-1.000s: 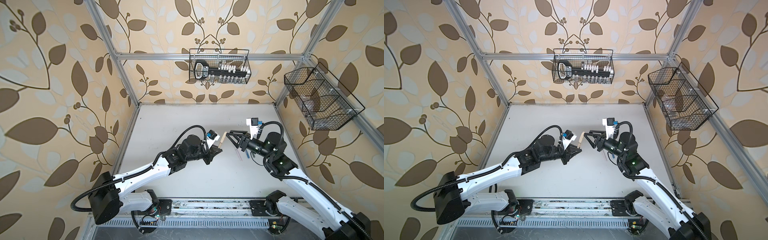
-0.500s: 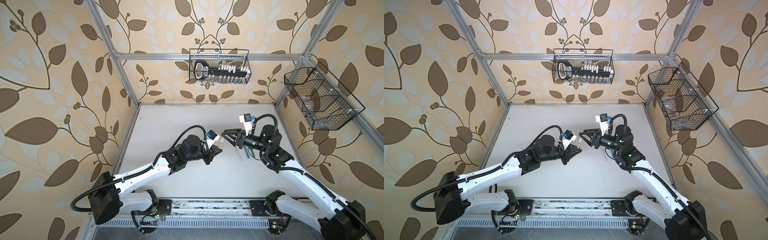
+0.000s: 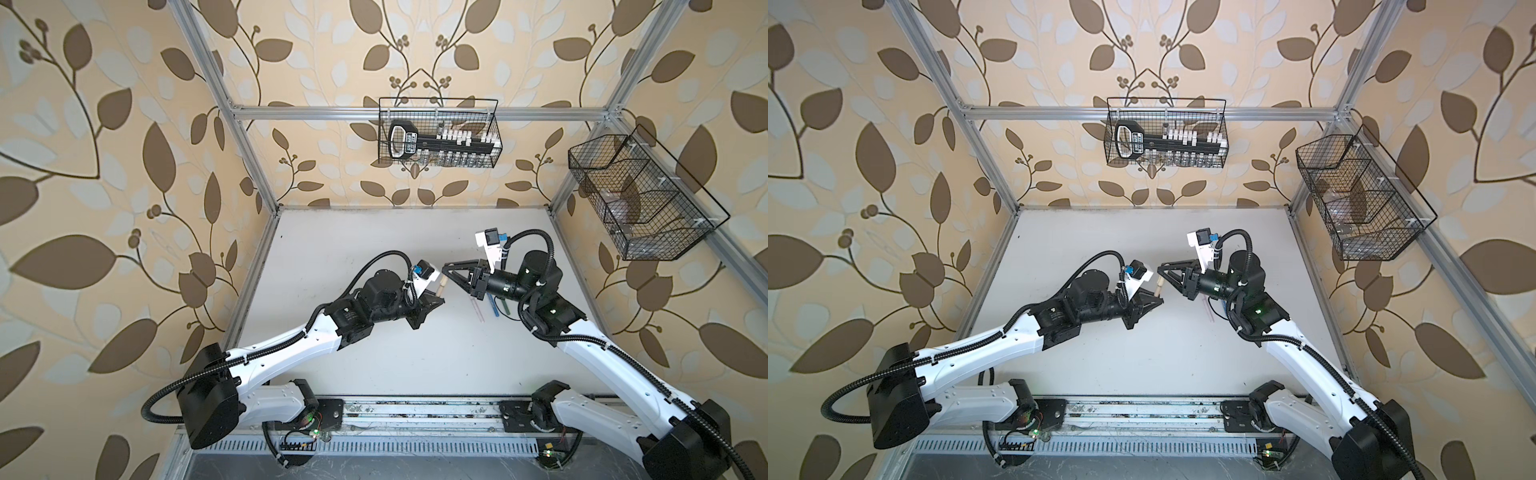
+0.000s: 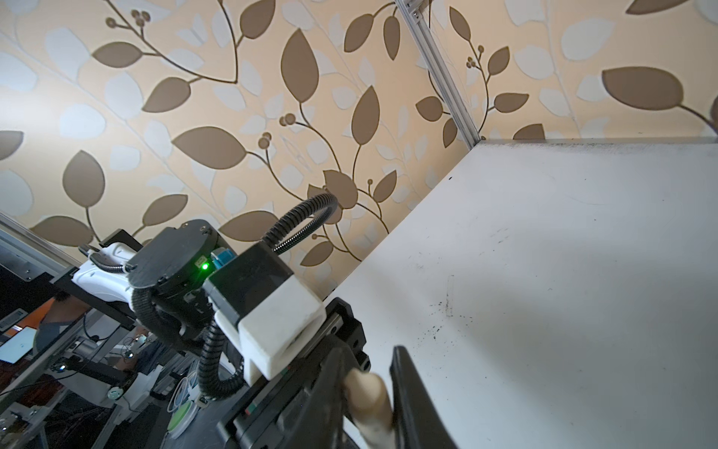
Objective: Insert the pens into the pen caps
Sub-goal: 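Press the cap down onto the pen with the right gripper while the left holds, then open the left gripper to release the pen while the right holds it by the cap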
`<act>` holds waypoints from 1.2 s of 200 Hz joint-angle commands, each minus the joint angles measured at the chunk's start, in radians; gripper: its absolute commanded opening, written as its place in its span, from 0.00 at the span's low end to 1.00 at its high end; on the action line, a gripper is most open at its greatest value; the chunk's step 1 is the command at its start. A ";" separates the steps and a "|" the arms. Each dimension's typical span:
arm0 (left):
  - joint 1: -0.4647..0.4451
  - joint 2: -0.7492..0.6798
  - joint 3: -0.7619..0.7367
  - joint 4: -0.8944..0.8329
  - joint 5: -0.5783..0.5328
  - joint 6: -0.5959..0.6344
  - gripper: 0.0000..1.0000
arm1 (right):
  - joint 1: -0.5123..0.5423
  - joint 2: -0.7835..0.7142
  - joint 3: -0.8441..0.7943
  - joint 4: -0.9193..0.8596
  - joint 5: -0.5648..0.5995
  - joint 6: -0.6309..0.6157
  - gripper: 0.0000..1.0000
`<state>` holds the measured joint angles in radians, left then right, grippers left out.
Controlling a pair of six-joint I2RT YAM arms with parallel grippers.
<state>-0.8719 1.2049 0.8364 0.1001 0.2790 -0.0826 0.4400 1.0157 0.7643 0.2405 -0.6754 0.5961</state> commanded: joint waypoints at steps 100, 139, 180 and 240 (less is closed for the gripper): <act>0.206 0.035 0.147 0.398 0.112 -0.069 0.00 | 0.046 0.040 -0.039 -0.016 0.003 -0.019 0.00; 0.256 0.076 0.231 0.431 0.190 -0.084 0.00 | 0.077 0.060 -0.083 0.023 -0.012 0.007 0.00; 0.347 0.072 0.242 0.565 0.244 -0.160 0.00 | 0.139 0.092 -0.122 0.043 -0.012 0.013 0.00; 0.420 0.051 0.276 0.564 0.264 -0.156 0.00 | 0.170 0.078 -0.159 0.074 -0.003 0.030 0.00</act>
<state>-0.5648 1.3190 0.9337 0.2218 0.7807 -0.1226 0.5304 1.0977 0.6994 0.5877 -0.3882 0.6212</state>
